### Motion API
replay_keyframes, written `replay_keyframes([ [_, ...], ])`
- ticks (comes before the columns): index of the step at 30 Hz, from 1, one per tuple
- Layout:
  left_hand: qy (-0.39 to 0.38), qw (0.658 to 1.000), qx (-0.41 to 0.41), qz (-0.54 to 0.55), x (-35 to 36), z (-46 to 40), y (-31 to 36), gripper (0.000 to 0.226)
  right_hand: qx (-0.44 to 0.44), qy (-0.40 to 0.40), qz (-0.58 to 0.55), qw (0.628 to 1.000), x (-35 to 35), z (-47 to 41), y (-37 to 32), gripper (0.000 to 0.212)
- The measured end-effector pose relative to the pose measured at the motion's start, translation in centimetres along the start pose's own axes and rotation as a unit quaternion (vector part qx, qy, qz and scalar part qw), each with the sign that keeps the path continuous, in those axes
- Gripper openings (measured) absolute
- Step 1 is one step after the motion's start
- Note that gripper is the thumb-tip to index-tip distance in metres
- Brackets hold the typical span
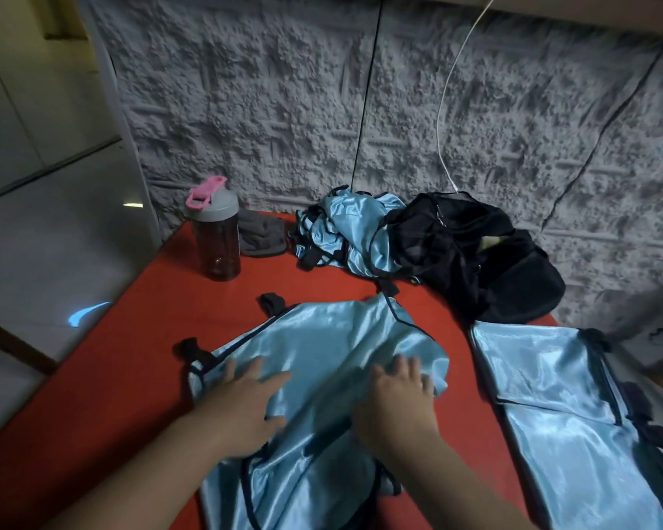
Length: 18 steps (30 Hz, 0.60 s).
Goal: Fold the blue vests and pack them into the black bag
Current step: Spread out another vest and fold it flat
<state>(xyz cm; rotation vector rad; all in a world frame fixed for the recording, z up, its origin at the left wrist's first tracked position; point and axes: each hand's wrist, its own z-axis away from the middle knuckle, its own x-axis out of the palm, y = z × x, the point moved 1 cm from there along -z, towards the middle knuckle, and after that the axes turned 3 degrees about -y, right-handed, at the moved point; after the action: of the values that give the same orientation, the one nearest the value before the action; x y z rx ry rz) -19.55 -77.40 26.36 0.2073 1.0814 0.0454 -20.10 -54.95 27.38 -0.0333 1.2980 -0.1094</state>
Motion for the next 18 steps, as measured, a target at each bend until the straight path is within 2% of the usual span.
replay_keyframes([
  [2,-0.048,0.997,-0.048,-0.029,0.0,0.4,0.0,0.082,0.021,-0.084,-0.042,0.995,1.1,0.3,-1.0,0.062],
  [4,-0.064,0.994,-0.075,-0.045,-0.4,1.1,0.4,0.088,0.046,-0.115,-0.074,0.990,1.6,-0.7,-0.6,0.076],
  [7,-0.062,0.992,-0.080,-0.072,-0.7,3.0,2.3,0.094,-0.002,-0.063,-0.076,0.995,1.5,-3.5,1.2,0.085],
  [11,-0.062,0.996,-0.054,-0.031,-0.8,4.9,4.4,0.065,-0.162,-0.024,-0.077,0.983,0.4,-5.3,1.9,0.069],
  [13,-0.032,0.998,-0.053,-0.009,-1.2,4.4,4.3,0.056,-0.161,0.007,-0.076,0.984,0.0,-5.0,1.6,0.068],
  [15,0.037,0.998,-0.053,0.002,-1.5,3.0,3.6,0.045,-0.115,0.034,-0.092,0.989,0.0,-4.2,1.2,0.069],
  [17,0.110,0.993,-0.039,-0.004,-1.3,1.4,2.9,0.040,-0.112,0.022,-0.110,0.987,1.0,-3.1,0.6,0.063],
  [18,0.127,0.991,-0.030,-0.013,-1.0,0.6,2.6,0.045,-0.129,0.013,-0.097,0.987,1.7,-2.6,0.4,0.060],
])
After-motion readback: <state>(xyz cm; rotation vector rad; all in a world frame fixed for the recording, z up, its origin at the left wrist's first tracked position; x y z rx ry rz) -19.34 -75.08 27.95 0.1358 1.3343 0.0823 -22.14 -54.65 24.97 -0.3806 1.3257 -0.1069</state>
